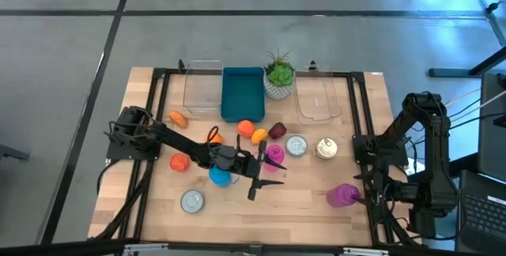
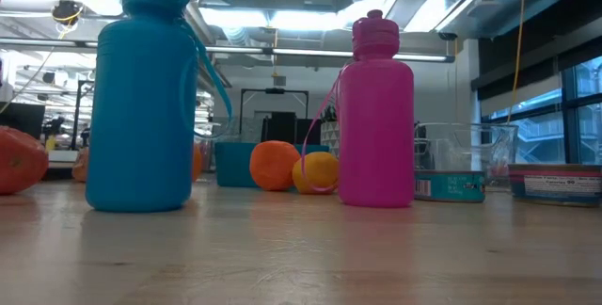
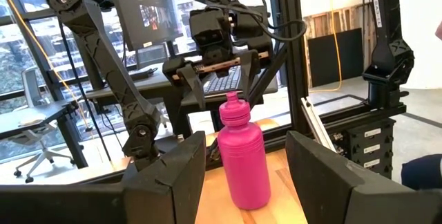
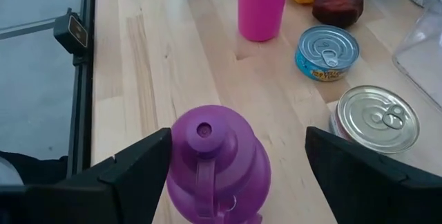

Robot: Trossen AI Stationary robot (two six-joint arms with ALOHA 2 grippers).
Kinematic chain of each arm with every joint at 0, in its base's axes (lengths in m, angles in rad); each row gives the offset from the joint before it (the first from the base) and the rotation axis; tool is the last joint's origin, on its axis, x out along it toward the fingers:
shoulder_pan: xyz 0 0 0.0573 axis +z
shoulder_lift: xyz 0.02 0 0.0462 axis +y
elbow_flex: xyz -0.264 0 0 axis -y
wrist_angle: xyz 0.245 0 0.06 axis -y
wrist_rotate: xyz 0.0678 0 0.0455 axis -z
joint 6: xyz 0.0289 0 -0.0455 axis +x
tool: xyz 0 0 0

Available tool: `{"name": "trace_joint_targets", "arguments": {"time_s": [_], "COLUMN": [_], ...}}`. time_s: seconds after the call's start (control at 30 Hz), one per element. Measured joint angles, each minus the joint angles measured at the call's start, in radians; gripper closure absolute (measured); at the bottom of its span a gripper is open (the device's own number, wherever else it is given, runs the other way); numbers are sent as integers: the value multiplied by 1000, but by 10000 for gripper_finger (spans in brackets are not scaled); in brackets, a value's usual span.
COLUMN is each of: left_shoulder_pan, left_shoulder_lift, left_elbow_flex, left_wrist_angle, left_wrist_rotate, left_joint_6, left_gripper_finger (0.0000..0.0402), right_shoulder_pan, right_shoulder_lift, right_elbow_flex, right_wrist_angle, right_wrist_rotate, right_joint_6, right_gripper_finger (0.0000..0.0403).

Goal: Pick & Place Food Item
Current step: Put the purple water bottle into the left transparent bin

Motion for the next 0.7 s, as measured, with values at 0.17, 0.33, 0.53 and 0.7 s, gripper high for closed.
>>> {"name": "trace_joint_targets", "arguments": {"time_s": [0.17, 0.33, 0.53, 0.7], "left_shoulder_pan": [0, 0, 0, 0], "left_shoulder_lift": [0, 0, 0, 0], "left_elbow_flex": [0, 0, 0, 0], "left_wrist_angle": [-1, -3, -3, -3], "left_wrist_rotate": [-2, -2, -4, -4], "left_joint_6": [0, 0, 0, 0], "left_gripper_finger": [208, 209, 208, 208], "right_shoulder_pan": [0, 0, 0, 0], "right_shoulder_lift": [0, 0, 0, 0], "right_elbow_flex": [0, 0, 0, 0], "right_wrist_angle": [3, 5, 6, 8], "right_wrist_rotate": [9, 6, 10, 14], "right_joint_6": [0, 1, 1, 1], "right_gripper_finger": [74, 82, 122, 164]}}
